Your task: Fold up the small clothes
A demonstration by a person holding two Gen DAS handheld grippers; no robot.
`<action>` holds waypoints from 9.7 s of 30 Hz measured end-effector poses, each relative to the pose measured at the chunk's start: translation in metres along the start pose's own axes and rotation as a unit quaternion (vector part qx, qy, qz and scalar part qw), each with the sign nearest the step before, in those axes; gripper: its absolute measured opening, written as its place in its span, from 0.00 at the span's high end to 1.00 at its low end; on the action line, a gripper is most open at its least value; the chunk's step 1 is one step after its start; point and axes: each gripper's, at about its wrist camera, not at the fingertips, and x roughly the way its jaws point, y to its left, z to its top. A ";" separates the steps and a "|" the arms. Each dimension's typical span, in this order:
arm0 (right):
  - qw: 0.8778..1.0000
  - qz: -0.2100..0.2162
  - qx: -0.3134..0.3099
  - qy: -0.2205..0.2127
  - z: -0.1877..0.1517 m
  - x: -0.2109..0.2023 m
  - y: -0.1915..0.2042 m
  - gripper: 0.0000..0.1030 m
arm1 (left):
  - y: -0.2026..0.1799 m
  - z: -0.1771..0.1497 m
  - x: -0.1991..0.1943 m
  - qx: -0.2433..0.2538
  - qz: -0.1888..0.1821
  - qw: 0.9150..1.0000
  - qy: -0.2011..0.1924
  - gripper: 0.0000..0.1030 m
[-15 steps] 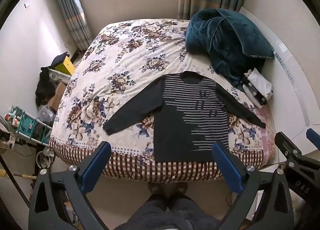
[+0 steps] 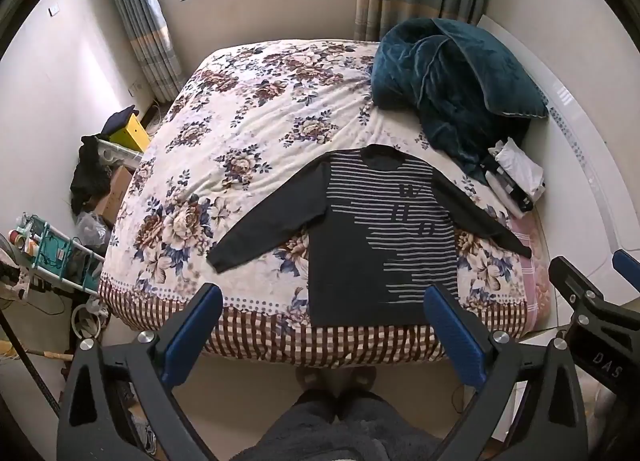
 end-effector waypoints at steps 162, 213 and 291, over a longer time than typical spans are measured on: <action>0.739 -0.120 0.588 0.306 -0.148 0.731 -0.418 0.38 | -0.281 -0.005 0.655 0.144 0.123 0.958 0.217 0.00; 0.982 0.147 -0.022 0.119 0.247 0.780 0.508 0.93 | 0.166 0.049 0.602 -0.207 0.161 0.960 0.099 0.00; 0.976 0.142 0.094 0.137 0.126 0.798 -0.029 0.95 | 0.134 0.063 0.588 -0.219 0.098 0.968 0.075 0.12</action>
